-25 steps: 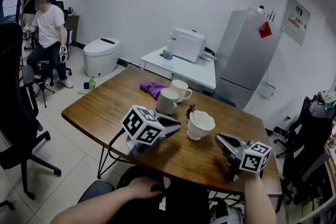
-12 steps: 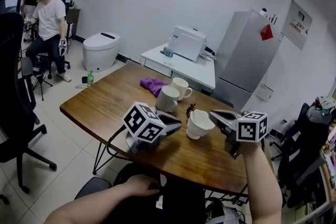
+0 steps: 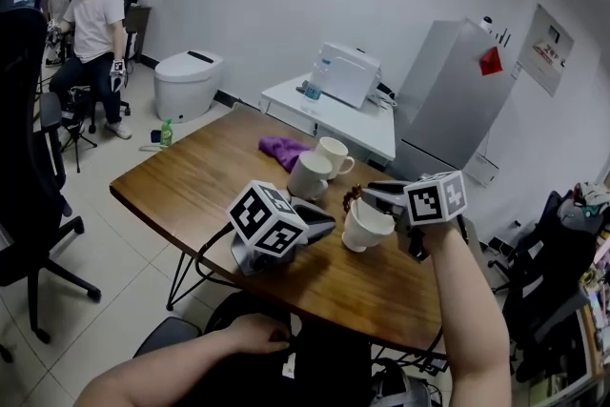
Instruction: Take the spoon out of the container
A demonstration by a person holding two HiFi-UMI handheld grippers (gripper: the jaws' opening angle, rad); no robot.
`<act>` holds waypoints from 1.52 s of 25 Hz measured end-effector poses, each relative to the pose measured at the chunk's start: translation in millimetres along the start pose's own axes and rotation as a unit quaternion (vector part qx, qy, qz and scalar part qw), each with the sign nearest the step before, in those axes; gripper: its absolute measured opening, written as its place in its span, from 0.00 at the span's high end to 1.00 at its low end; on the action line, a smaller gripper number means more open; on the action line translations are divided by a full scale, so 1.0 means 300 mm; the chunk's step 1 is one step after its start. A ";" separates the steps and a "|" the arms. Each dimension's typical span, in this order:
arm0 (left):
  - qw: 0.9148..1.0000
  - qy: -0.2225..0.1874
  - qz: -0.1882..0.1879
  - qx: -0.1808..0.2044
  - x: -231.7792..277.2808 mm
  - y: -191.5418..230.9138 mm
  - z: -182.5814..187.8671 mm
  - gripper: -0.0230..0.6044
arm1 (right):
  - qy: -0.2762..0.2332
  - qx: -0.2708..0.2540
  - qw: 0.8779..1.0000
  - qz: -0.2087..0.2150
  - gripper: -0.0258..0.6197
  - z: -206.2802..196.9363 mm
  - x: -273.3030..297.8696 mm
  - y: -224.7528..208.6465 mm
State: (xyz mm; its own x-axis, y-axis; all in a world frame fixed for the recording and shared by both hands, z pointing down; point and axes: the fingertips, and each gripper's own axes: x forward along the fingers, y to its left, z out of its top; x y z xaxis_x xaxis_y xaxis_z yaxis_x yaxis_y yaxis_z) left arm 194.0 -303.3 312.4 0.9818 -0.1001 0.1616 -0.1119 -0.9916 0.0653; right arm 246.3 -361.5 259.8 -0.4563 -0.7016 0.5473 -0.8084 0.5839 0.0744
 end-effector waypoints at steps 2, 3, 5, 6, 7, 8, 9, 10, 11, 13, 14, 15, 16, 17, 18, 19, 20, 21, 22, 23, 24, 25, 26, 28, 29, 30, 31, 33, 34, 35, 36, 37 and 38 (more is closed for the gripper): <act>1.000 0.000 0.000 0.000 0.002 -0.003 0.000 0.94 | 0.012 0.001 1.000 -0.004 0.74 -0.005 0.026 -0.012; 1.000 0.000 0.000 0.001 0.004 -0.004 -0.001 0.94 | 0.018 0.002 1.000 -0.006 0.72 -0.008 0.037 -0.018; 1.000 0.001 0.000 0.001 0.004 -0.001 -0.001 0.94 | 0.028 0.006 1.000 -0.006 0.68 -0.012 0.059 -0.028; 1.000 0.001 0.000 0.001 0.003 0.000 -0.001 0.94 | 0.033 0.008 0.999 -0.005 0.67 -0.014 0.068 -0.031; 1.000 0.001 0.000 0.001 0.002 0.001 0.000 0.94 | 0.037 0.010 0.999 -0.004 0.66 -0.016 0.076 -0.034; 1.000 0.001 0.000 0.001 0.002 0.001 0.000 0.94 | 0.041 0.010 0.999 -0.004 0.65 -0.018 0.083 -0.036; 1.000 0.001 0.000 0.001 0.001 0.001 0.000 0.94 | 0.044 0.009 0.999 -0.004 0.65 -0.021 0.090 -0.036; 1.000 0.001 0.000 0.001 0.001 0.001 -0.001 0.94 | 0.047 0.008 0.999 -0.005 0.65 -0.023 0.096 -0.036; 1.000 0.001 0.000 0.000 0.000 0.000 -0.001 0.94 | 0.049 0.007 0.999 -0.004 0.65 -0.026 0.102 -0.035; 1.000 0.000 0.000 0.000 0.001 -0.002 -0.001 0.94 | 0.053 0.000 0.999 -0.005 0.66 -0.027 0.110 -0.030; 1.000 0.001 0.000 0.000 0.002 -0.004 -0.001 0.94 | 0.053 -0.005 0.999 -0.007 0.70 -0.026 0.110 -0.029; 1.000 0.001 -0.001 0.000 0.002 -0.004 -0.001 0.94 | 0.051 -0.009 0.999 -0.011 0.73 -0.021 0.107 -0.029; 1.000 0.001 -0.001 0.000 0.002 -0.004 0.000 0.94 | 0.048 -0.013 0.999 -0.014 0.77 -0.015 0.102 -0.029; 1.000 0.001 -0.001 0.000 0.002 -0.003 0.000 0.94 | 0.044 -0.016 0.999 -0.015 0.77 -0.007 0.094 -0.029; 1.000 0.001 -0.001 0.000 0.001 -0.002 -0.001 0.94 | 0.039 -0.017 0.999 -0.015 0.77 0.002 0.085 -0.028; 1.000 0.001 0.000 0.001 0.000 -0.001 -0.001 0.94 | 0.034 -0.018 0.999 -0.015 0.77 0.011 0.073 -0.026; 1.000 0.001 0.000 0.001 0.000 -0.001 -0.002 0.94 | 0.028 -0.018 0.999 -0.015 0.77 0.020 0.060 -0.025; 1.000 0.001 0.000 0.001 0.001 -0.001 -0.002 0.94 | 0.021 -0.019 0.999 -0.015 0.77 0.030 0.045 -0.024; 1.000 0.001 0.000 0.001 0.001 -0.002 -0.002 0.94 | 0.014 -0.020 1.000 -0.015 0.77 0.040 0.030 -0.024; 1.000 0.001 0.000 0.001 0.001 -0.001 -0.002 0.94 | 0.007 -0.021 1.000 -0.015 0.77 0.052 0.016 -0.024; 1.000 0.001 0.000 0.000 0.001 0.000 -0.003 0.94 | -0.001 -0.021 1.000 -0.016 0.77 0.063 0.002 -0.026; 1.000 0.001 0.000 0.000 0.000 0.001 -0.004 0.94 | -0.010 -0.021 1.000 -0.017 0.77 0.076 -0.013 -0.030; 1.000 0.001 0.000 0.000 0.000 0.003 -0.005 0.94 | -0.019 -0.019 0.999 -0.018 0.77 0.088 -0.028 -0.035; 1.000 0.000 0.000 0.000 -0.001 0.003 -0.005 0.94 | -0.038 -0.013 0.999 -0.020 0.77 0.110 -0.068 -0.048; 1.000 0.000 0.000 0.001 0.000 0.002 -0.005 0.94 | -0.048 -0.010 0.999 -0.022 0.77 0.120 -0.092 -0.056; 1.000 0.001 0.000 0.001 0.000 0.001 -0.005 0.94 | -0.059 -0.007 0.998 -0.024 0.77 0.130 -0.118 -0.066; 1.000 0.001 0.000 0.001 -0.001 0.000 -0.005 0.94 | -0.070 -0.003 0.997 -0.028 0.77 0.141 -0.148 -0.077; 1.000 0.001 0.000 0.001 -0.001 0.001 -0.006 0.94 | -0.096 0.005 0.995 -0.037 0.77 0.166 -0.212 -0.102; 1.000 0.000 0.000 0.001 -0.002 0.001 -0.006 0.94 | -0.108 0.010 0.993 -0.042 0.77 0.178 -0.246 -0.115; 1.000 0.000 0.000 0.001 -0.003 0.001 -0.005 0.94 | -0.120 0.015 0.992 -0.048 0.77 0.187 -0.281 -0.131; 1.000 0.000 0.000 0.000 -0.004 0.001 -0.005 0.94 | -0.128 0.021 0.990 -0.058 0.77 0.192 -0.317 -0.149; 1.000 0.000 0.001 0.000 -0.004 0.001 -0.004 0.94 | -0.135 0.026 0.988 -0.066 0.77 0.192 -0.351 -0.167; 1.000 0.001 0.000 0.000 -0.004 0.000 -0.004 0.94 | -0.141 0.032 0.987 -0.069 0.77 0.187 -0.379 -0.183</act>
State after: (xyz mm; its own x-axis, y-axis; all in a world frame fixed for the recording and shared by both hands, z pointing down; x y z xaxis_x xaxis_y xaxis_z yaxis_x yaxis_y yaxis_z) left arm 192.7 -303.2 313.5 0.9815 -0.1010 0.1629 -0.1127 -0.9915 0.0646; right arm 321.8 -336.6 146.6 -0.4177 -0.8639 0.2816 -0.8879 0.4539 0.0754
